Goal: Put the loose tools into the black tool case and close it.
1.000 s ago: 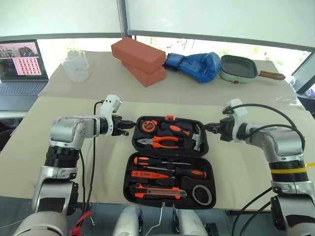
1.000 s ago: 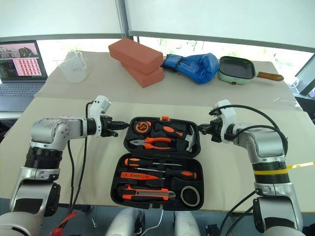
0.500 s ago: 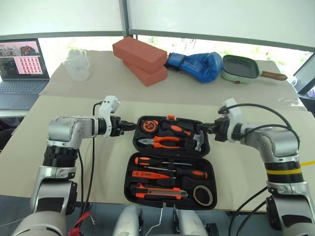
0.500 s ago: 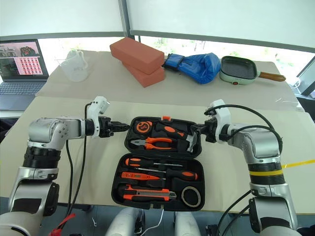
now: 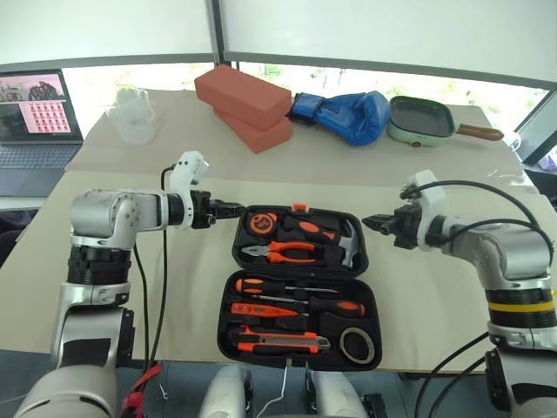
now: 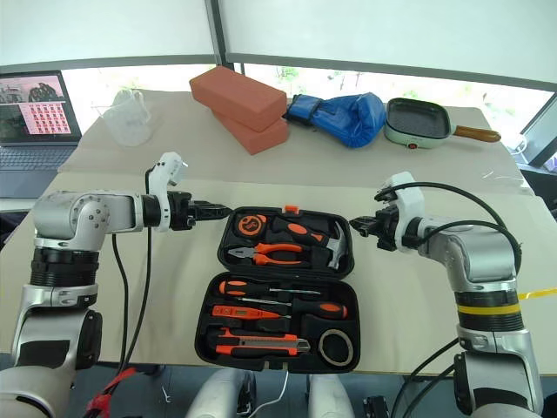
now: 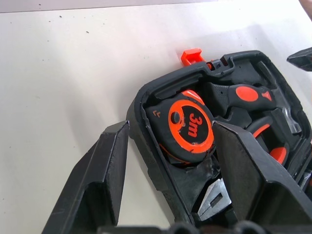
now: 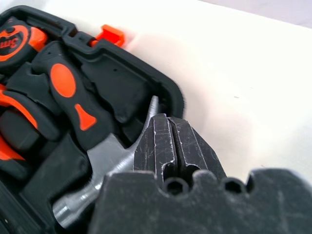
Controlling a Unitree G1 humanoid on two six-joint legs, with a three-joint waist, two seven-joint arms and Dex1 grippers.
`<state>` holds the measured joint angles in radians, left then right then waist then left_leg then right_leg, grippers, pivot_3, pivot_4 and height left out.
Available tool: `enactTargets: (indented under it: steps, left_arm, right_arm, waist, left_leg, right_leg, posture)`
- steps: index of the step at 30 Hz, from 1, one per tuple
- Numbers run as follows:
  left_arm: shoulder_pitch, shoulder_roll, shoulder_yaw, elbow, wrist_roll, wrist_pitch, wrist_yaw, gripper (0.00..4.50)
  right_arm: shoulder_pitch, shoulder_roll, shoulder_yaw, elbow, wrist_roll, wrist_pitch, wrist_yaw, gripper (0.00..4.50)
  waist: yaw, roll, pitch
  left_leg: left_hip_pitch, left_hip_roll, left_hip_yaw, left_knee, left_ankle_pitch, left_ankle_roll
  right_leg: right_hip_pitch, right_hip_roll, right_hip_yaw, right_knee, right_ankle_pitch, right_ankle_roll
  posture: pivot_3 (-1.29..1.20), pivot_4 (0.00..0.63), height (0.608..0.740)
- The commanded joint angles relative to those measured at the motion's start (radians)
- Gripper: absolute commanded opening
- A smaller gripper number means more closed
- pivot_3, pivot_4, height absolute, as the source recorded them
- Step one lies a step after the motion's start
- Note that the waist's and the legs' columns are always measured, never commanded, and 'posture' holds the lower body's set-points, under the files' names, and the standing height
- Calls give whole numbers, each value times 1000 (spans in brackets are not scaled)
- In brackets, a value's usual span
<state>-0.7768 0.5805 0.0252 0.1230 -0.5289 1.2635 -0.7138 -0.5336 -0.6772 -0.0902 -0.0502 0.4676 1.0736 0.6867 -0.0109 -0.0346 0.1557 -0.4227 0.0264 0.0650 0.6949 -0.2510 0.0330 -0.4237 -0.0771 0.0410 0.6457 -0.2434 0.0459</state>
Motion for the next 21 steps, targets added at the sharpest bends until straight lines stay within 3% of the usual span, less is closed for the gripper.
enactTargets:
  steps: [1, 10, 16, 17, 19, 21]
  left_arm:
    - [18, -12, -22, -30, 10, -28, 9, 2894]
    - [32, -4, -32, -42, 14, -42, 6, 2946]
    - [57, -20, -78, -41, 45, -68, 24, 2946]
    - [59, -23, -83, -40, 48, -71, 26, 2946]
    - [62, -36, -82, -32, 50, -76, 35, 2414]
    - [62, -47, -79, -29, 52, -80, 43, 1742]
  right_arm:
    - [18, -23, -36, -49, 27, 5, 9, 0]
    - [24, -10, -27, -60, 40, 6, -11, 2894]
    - [24, 8, 17, -5, 5, -37, -16, 2894]
    - [20, 12, 20, 6, 1, -43, -17, 2645]
    - [14, 21, 30, 33, -11, -60, -17, 2175]
    - [10, 25, 42, 38, -15, -64, -13, 1424]
  waist:
    - [0, 0, 0]
    - [0, 0, 0]
    - [-1, 0, 0]
    - [-1, 0, 0]
    - [0, 0, 0]
    - [4, 0, 0]
  left_leg:
    - [0, 0, 0, 0, 0, 0]
    - [0, 0, 0, 0, 0, 0]
    - [0, 0, 0, 0, 0, 0]
    - [0, 0, 0, 0, 0, 0]
    - [0, 0, 0, 0, 0, 0]
    - [0, 0, 0, 0, 0, 0]
  right_leg:
    - [0, 0, 0, 0, 0, 0]
    - [0, 0, 0, 0, 0, 0]
    - [0, 0, 0, 0, 0, 0]
    - [0, 0, 0, 0, 0, 0]
    - [0, 0, 0, 0, 0, 0]
    - [1, 0, 0, 0, 0, 0]
  posture:
    - [0, 150, 738]
    - [0, 150, 738]
    - [0, 150, 738]
    - [0, 150, 738]
    - [0, 150, 738]
    - [0, 150, 738]
